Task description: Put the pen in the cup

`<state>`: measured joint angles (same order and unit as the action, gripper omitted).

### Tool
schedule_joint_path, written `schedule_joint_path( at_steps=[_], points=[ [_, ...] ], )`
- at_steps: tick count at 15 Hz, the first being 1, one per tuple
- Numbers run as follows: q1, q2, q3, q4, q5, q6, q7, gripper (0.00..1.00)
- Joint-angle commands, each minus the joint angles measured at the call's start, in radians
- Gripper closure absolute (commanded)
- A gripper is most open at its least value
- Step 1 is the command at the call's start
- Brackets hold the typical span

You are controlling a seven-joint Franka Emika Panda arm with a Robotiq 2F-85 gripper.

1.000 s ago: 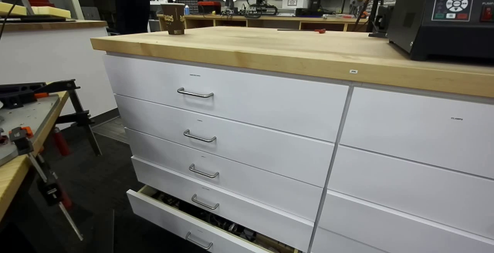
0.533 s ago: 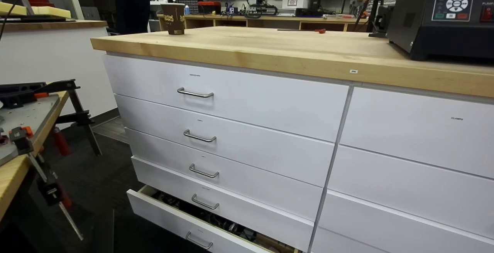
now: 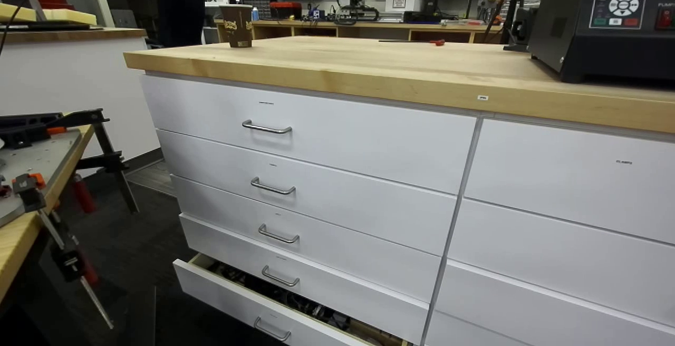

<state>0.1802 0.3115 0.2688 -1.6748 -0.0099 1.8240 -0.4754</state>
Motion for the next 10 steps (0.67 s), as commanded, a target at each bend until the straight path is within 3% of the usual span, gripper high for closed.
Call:
schedule_joint_path(
  at_steps=[1, 10],
  points=[
    [0.021, -0.068, 0.013, -0.094, 0.035, 0.044, 0.024, 0.97],
    [0.058, -0.059, 0.038, -0.094, 0.034, 0.055, 0.01, 0.97]
  ],
)
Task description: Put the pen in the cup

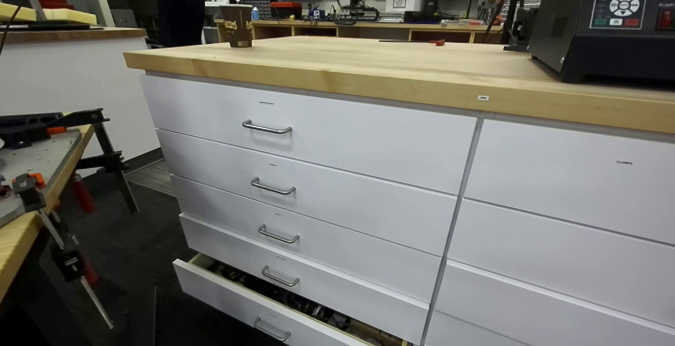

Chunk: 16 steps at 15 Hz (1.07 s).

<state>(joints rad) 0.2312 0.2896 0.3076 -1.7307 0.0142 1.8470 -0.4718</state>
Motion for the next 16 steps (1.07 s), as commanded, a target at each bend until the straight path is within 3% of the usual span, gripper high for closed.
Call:
schedule_joint_path(
  at_steps=[1, 16],
  points=[
    [0.007, -0.037, 0.001, -0.037, 0.015, 0.035, 0.003, 0.97],
    [0.009, -0.025, 0.015, -0.027, 0.038, 0.063, -0.01, 0.97]
  ],
)
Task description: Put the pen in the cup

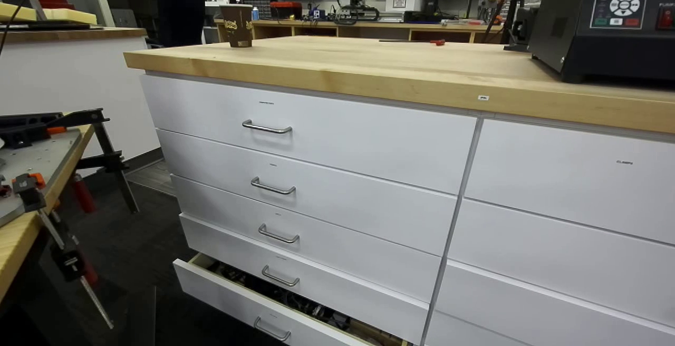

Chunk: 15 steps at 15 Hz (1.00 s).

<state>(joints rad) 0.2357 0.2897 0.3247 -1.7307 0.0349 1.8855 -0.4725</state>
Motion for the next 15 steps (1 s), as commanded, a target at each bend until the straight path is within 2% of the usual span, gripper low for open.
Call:
schedule_joint_path(
  at_steps=[1, 9, 15],
  points=[
    [0.004, -0.023, -0.002, -0.025, 0.016, 0.026, -0.011, 0.97],
    [0.002, 0.014, -0.002, -0.005, 0.015, 0.055, -0.024, 0.97],
    [0.008, 0.041, -0.002, 0.021, 0.0, 0.036, -0.026, 0.97]
  ],
)
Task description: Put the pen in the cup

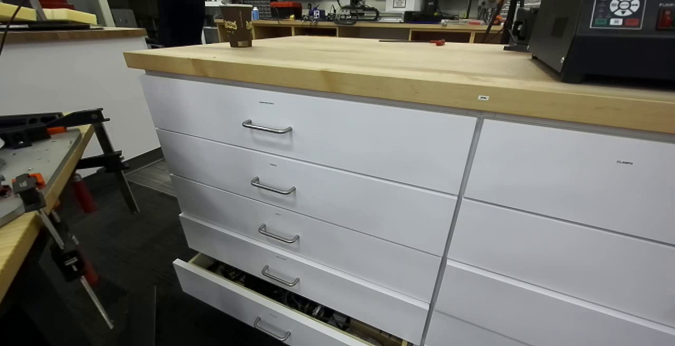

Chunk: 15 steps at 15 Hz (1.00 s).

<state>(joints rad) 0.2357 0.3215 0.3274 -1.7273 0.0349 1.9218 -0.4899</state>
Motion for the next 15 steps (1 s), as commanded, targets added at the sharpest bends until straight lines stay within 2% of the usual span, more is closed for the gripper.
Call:
schedule_joint_path(
  at_steps=[1, 15],
  points=[
    [0.01, 0.012, -0.004, 0.022, -0.002, -0.004, -0.006, 0.97],
    [0.035, 0.027, 0.0, 0.056, -0.019, -0.008, -0.014, 0.97]
  ],
)
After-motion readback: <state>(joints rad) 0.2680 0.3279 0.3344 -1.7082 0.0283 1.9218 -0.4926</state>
